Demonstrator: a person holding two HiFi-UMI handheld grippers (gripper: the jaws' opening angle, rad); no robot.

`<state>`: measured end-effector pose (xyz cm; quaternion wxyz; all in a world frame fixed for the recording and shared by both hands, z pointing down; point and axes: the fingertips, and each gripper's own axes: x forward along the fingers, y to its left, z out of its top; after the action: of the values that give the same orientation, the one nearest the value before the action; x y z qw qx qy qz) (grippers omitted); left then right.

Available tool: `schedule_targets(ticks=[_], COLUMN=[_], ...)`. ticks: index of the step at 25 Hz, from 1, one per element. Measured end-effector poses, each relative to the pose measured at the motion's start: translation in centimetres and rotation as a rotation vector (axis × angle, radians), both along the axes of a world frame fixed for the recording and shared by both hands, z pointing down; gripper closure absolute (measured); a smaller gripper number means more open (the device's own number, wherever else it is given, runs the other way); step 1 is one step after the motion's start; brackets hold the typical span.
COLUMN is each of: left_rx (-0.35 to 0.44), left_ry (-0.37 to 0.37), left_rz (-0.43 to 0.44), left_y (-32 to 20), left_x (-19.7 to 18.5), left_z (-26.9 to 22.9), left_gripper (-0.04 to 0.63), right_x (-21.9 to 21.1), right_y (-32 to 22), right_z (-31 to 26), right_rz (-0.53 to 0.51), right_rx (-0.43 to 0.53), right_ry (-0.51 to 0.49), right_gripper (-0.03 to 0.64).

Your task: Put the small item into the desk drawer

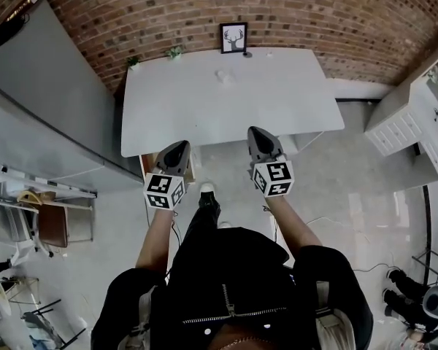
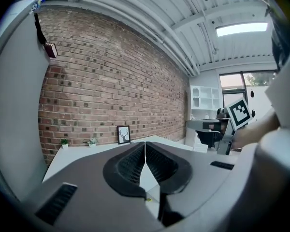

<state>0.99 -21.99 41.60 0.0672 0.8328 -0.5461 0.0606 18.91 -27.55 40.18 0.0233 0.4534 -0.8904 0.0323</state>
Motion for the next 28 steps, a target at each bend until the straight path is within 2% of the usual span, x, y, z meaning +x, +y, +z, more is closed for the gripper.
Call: schedule_targets(ticks=[10,28], left_rx=[-0.055,-0.162], left_ry=[0.021,0.056], left_rz=[0.04,0.068], left_y=[-7.8,-17.0], left_x=[-1.2,-5.2], left_z=[1.9,6.9], left_gripper=[0.574,0.574], right_x=[-1.8,-7.6], right_y=[-6.7,-16.0], right_z=[2.2,7.3], right_rz=[0.013,-0.011], right_rx=[-0.063,-0.193], right_ry=[0.031,0.075], right_gripper=[0.611,0.602])
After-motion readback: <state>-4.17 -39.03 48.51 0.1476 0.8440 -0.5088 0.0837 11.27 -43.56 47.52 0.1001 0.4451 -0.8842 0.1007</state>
